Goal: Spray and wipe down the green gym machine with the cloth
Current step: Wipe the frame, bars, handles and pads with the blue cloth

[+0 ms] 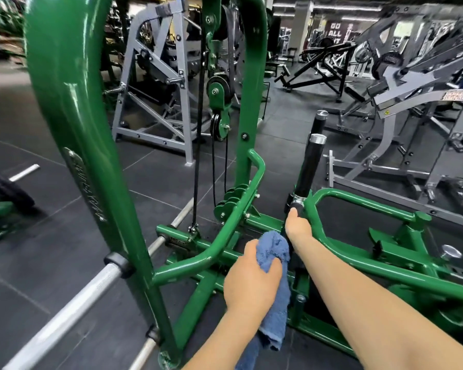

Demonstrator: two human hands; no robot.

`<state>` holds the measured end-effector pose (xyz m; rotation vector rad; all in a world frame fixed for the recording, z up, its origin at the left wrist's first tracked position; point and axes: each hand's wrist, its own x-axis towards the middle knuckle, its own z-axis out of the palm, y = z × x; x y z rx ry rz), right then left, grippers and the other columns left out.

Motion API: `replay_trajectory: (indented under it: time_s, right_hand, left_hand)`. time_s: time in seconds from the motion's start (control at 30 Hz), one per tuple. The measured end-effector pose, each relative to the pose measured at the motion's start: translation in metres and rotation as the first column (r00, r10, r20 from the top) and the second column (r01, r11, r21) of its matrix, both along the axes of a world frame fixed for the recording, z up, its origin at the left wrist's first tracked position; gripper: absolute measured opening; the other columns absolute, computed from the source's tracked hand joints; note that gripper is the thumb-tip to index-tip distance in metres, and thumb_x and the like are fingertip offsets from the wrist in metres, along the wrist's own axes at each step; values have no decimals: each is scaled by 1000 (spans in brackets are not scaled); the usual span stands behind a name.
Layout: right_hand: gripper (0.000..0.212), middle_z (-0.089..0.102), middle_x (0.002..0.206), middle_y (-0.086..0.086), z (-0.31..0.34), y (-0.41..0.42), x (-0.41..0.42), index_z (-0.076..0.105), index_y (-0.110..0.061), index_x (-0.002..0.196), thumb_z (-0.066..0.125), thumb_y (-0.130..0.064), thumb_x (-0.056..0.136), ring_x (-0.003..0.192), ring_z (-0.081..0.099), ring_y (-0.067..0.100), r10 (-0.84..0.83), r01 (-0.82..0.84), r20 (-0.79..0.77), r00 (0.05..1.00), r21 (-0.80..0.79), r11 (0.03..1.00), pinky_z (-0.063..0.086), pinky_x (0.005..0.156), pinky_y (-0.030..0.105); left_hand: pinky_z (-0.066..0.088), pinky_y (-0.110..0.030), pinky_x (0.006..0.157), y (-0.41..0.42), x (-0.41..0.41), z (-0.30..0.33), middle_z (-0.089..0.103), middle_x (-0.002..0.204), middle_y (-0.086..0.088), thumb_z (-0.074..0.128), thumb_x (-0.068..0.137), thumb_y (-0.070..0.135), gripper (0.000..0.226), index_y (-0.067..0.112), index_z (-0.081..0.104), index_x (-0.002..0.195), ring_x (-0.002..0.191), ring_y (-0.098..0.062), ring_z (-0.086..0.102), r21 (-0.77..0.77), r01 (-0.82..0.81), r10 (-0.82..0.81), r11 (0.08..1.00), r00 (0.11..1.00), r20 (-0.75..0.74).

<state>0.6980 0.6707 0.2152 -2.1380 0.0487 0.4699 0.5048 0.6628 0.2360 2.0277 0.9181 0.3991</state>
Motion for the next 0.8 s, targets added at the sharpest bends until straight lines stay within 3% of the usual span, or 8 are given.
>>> replay_trajectory:
  time_s: [0.13,0.27,0.4,0.47,0.53,0.67,0.73,0.8]
  right_hand:
    - [73,52,133,23,-6,-16,-13,38,8,134,50,-51,93,120,51,38,13,-13,-14,1000,-3,1000,39,97,38]
    - [71,59,123,19,-12,-30,-24,46,7,128,63,-47,84,110,58,32,70,-68,-74,995,34,997,43,88,35]
    - [55,63,106,16,-14,-20,-28,56,2,111,58,-44,83,88,59,30,142,-138,-61,988,61,989,44,78,35]
    - [51,64,105,17,-15,-16,-29,56,1,109,53,-44,85,88,59,32,138,-138,-16,990,19,990,45,83,37]
    - [53,64,109,18,-16,-12,-29,55,2,115,50,-44,88,97,61,35,121,-120,27,992,-28,992,46,92,39]
    - [51,59,94,13,-19,-12,-26,55,1,112,45,-44,92,86,57,32,146,-136,78,986,-120,983,44,97,44]
    - [50,61,92,11,-23,-10,-22,56,-1,110,46,-45,90,87,59,32,139,-129,90,986,-113,985,45,97,46]
    - [49,62,88,10,-23,-10,-22,56,-1,109,47,-46,90,86,61,33,135,-124,90,987,-110,986,45,96,47]
  left_hand:
    - [46,-27,87,-43,-11,-19,50,131,18,57,88,45,54,44,35,138,114,-9,53,-54,-146,152,988,983,108]
    - [40,-31,103,-79,3,-33,23,156,16,66,86,38,73,44,25,146,141,-7,27,-117,-245,267,962,934,237]
    - [41,-28,99,-57,9,-44,39,146,9,69,84,23,68,34,38,143,131,-13,42,-108,-257,278,960,913,300]
    - [39,-24,95,-42,6,-54,42,140,9,66,86,19,62,29,40,141,125,-12,46,-56,-186,195,981,942,274]
    - [42,-26,93,-30,-1,-73,45,136,11,61,88,17,56,31,42,139,120,-11,49,-56,-160,168,986,960,222]
    - [41,-27,82,-29,-21,-113,51,131,6,56,91,22,48,36,43,136,110,-15,54,-93,-187,188,978,982,5]
    - [39,-26,81,-37,-29,-114,48,135,5,56,92,21,50,34,42,137,110,-15,53,-198,-299,314,933,948,46]
    - [39,-19,84,-47,-28,-97,46,139,9,60,92,21,51,35,41,137,116,-11,50,-273,-382,441,883,874,205]
